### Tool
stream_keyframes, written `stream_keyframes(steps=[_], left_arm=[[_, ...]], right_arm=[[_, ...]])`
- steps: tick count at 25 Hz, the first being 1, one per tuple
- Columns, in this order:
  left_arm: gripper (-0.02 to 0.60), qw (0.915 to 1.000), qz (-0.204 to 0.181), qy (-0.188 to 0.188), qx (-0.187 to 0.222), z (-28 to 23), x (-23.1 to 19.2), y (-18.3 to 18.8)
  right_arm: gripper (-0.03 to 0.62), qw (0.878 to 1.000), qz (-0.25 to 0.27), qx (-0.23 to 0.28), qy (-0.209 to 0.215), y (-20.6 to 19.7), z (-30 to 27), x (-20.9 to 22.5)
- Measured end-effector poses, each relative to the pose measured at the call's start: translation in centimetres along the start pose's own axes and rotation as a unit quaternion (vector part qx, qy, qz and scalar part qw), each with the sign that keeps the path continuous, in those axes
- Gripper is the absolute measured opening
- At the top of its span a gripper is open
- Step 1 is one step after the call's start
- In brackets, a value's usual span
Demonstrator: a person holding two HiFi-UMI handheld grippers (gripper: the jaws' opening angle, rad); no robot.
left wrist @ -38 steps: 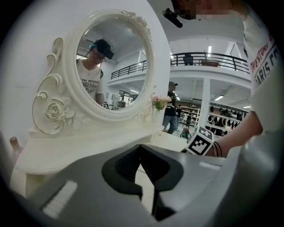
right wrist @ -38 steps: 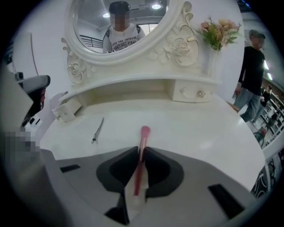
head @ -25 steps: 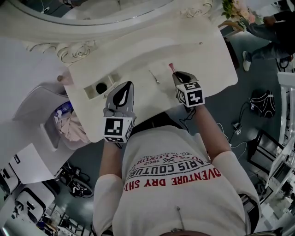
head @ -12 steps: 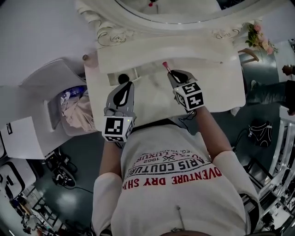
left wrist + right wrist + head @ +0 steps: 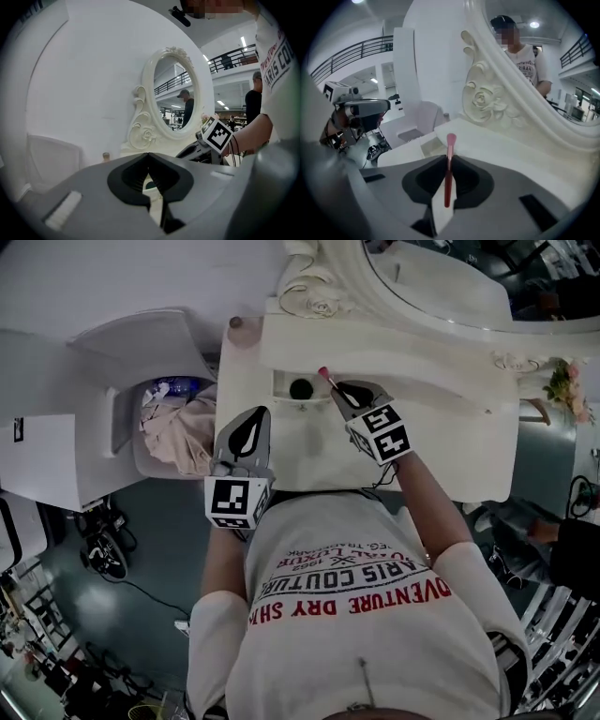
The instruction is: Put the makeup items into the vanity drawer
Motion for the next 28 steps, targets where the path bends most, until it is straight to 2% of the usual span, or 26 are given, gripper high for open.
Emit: stream_keyframes(steps=[6,11,16,17,18,23,28], left_arm=[[0.011,0.9989,0.029,0.037,-0.005,1.8,-2.9,-1.6],[0.011,0.9976,0.043,0.053,-0.012,2.7,-4.4,-2.9],[0.009,0.9967,0.05,0.061,-0.015,3.0,-5.1,-3.6],[0.011,0.9967,0.051,0.061,-0.015,3.0,-5.1,-3.6],[0.009,0.9968,0.05,0.06,-0.015,2.9,-5.2,-3.6],[0.009,0.9978,0.042,0.049,-0.011,2.3,-4.8,-2.9],[0.009,0.9995,0.024,0.02,-0.005,0.7,-3.4,-1.6]], right_arm=[[0.051,0.996,0.066,-0.034,0.043,1.8,-3.9,-2.9],[0.051,0.992,0.096,-0.059,0.052,2.4,-6.2,-4.1],[0.063,0.991,0.092,-0.073,0.065,2.6,-7.2,-4.6],[0.121,0.991,0.089,-0.075,0.07,2.6,-7.2,-4.7],[0.14,0.991,0.085,-0.075,0.072,2.6,-7.2,-4.8],[0.144,0.993,0.073,-0.067,0.066,2.4,-6.3,-4.6],[0.144,0.997,0.047,-0.052,0.038,1.6,-4.3,-2.9]])
Point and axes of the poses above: the fingertips, and each gripper's own axes: z backward along the fingers, x to its right, y out of its top, the point moved 1 cm from there along z, backward along the fingers, and after that the axes turned 15 degrees about -x, right-handed, at the moved point
